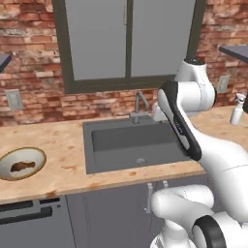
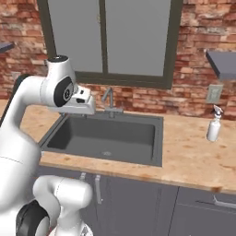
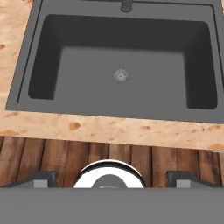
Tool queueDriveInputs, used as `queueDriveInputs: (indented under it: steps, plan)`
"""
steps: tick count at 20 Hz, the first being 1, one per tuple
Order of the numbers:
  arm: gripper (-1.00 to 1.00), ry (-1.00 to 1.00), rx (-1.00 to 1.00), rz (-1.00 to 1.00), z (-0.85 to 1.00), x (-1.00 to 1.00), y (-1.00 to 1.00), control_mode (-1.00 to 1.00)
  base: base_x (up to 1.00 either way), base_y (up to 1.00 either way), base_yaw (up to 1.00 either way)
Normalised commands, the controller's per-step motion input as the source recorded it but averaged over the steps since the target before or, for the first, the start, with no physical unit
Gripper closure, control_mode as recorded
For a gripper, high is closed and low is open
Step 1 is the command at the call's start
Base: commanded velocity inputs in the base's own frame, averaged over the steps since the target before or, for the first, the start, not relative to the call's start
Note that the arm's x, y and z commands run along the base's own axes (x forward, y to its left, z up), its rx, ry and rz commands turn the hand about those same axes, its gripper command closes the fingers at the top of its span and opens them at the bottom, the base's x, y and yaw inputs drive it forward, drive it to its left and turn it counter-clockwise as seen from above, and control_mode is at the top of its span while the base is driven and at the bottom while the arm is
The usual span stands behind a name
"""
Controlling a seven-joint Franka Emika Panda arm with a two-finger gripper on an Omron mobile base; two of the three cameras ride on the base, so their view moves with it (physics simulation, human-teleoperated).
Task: Move the glass cup from next to the sink to the open cabinet. Then, move the bowl with the chicken drumstick to the fridge to clear the area for faucet cleaning.
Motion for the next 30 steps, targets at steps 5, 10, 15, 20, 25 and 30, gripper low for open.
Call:
queueDriveInputs:
  steps: [5, 10, 15, 20, 25, 30]
  plan:
    - [-1.0, 0.0, 0.0, 0.0, 0.0, 0.0, 0.0, 1.0, -0.61, 0.59, 0.0]
    - [-1.0, 0.0, 0.0, 0.0, 0.0, 0.0, 0.0, 1.0, 0.07, 0.95, 0.0]
    - [-1.0, 0.0, 0.0, 0.0, 0.0, 0.0, 0.0, 1.0, 0.28, 0.99, 0.0]
    - [-1.0, 0.0, 0.0, 0.0, 0.0, 0.0, 0.0, 1.0, 0.27, 0.96, 0.0]
    - [-1.0, 0.0, 0.0, 0.0, 0.0, 0.0, 0.0, 1.0, 0.48, 0.86, -0.03]
    - [-1.0, 0.0, 0.0, 0.0, 0.0, 0.0, 0.0, 1.0, 0.61, 0.41, -0.04]
